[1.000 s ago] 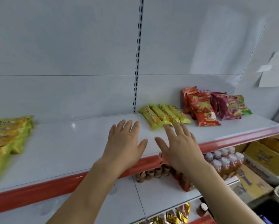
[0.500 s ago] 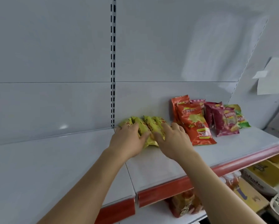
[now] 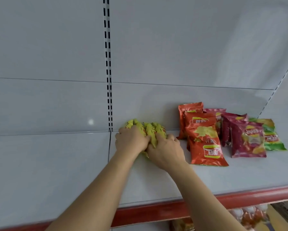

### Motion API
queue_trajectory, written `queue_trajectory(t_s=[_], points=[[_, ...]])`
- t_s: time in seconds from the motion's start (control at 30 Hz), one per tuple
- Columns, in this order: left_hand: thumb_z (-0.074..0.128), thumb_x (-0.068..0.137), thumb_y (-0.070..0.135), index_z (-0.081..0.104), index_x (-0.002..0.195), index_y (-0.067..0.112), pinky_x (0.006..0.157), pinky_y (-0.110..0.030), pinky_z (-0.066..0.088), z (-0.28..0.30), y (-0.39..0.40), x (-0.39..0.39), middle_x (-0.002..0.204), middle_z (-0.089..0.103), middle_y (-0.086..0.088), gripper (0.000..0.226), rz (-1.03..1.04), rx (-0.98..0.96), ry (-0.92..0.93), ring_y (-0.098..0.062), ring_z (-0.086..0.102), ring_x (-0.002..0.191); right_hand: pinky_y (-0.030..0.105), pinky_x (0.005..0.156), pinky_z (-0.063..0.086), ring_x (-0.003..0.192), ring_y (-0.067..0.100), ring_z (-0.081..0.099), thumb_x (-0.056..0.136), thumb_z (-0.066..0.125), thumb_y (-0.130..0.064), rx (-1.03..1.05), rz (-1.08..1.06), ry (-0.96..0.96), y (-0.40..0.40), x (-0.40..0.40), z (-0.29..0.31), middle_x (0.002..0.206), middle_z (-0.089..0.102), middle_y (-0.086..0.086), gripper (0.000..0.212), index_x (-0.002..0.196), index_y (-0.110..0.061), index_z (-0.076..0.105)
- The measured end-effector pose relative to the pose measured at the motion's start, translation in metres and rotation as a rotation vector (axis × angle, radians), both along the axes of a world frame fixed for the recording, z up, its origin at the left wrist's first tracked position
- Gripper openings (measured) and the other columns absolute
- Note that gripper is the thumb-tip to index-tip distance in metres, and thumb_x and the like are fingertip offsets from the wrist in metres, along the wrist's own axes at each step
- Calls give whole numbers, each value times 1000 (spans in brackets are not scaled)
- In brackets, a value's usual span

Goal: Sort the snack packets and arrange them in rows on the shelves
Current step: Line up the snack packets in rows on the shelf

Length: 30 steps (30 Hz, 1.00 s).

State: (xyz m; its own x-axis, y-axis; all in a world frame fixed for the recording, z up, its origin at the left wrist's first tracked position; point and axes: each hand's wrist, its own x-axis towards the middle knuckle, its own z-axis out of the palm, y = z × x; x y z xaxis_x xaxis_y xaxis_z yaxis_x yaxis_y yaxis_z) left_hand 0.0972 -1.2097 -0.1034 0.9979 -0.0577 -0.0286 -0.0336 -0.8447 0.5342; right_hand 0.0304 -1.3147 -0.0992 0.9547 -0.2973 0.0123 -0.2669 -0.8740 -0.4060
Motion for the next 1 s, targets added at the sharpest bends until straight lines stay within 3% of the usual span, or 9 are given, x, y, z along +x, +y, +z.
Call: queue_trajectory(t_s=[0.13,0.27,0.37,0.47,0.57,0.63,0.83,0.93,1.0], points=[[72,86,43,54,134,22,88,-32,45,6,8,-14,126,64,-8,56,50,-268,5,-31,59,122,38,99,41,118,37,51,89,51,-36,204,48,-112,-7,-8,-3,117,57,14,33,118,-22,61],[77,88,32,45,141,25,82,-30,52,11,22,-32,110,64,12,62,76,-669,40,-17,67,104,31,85,40,114,29,54,88,59,-32,394,65,-189,-7,-20,0,112,54,8,41,129,-23,56],[78,85,35,42,138,31,88,-41,61,19,33,-47,115,71,3,64,11,-913,122,-20,74,100,24,90,37,118,18,52,90,61,-31,482,119,-294,-1,-28,2,130,51,4,59,146,-27,46],[71,72,47,44,143,36,93,-50,60,23,49,-56,118,75,2,76,-21,-947,82,-20,76,99,15,86,34,98,-1,48,90,62,-31,501,207,-403,16,-35,0,141,43,-4,64,151,-28,40],[74,86,39,34,152,42,97,-52,58,22,71,-64,123,74,6,76,-46,-1015,-4,-18,75,105,5,83,35,97,-16,48,90,64,-30,495,279,-498,37,-40,-1,140,40,-7,65,151,-29,40],[67,97,35,22,154,55,104,-48,54,20,88,-70,133,68,12,75,-69,-994,-81,-12,70,116,1,85,33,102,-11,47,90,65,-29,449,311,-548,53,-44,0,142,40,-7,66,151,-29,40],[52,98,39,19,153,63,115,-43,45,21,152,-94,148,53,25,69,-68,-1045,-204,-1,58,129,32,108,42,134,16,44,84,70,-31,371,405,-674,116,-56,6,150,36,-10,82,155,-24,28],[69,91,51,27,154,55,109,-45,50,23,192,-107,137,64,21,77,-38,-1120,-237,-5,65,123,39,110,43,138,15,40,84,71,-32,352,447,-663,157,-66,12,153,32,-10,82,155,-24,29],[85,76,51,31,153,50,103,-48,54,24,221,-117,131,70,14,94,-30,-1130,-251,-12,69,119,27,109,42,138,9,40,87,69,-31,357,492,-672,187,-75,15,153,30,-13,79,155,-24,30]])
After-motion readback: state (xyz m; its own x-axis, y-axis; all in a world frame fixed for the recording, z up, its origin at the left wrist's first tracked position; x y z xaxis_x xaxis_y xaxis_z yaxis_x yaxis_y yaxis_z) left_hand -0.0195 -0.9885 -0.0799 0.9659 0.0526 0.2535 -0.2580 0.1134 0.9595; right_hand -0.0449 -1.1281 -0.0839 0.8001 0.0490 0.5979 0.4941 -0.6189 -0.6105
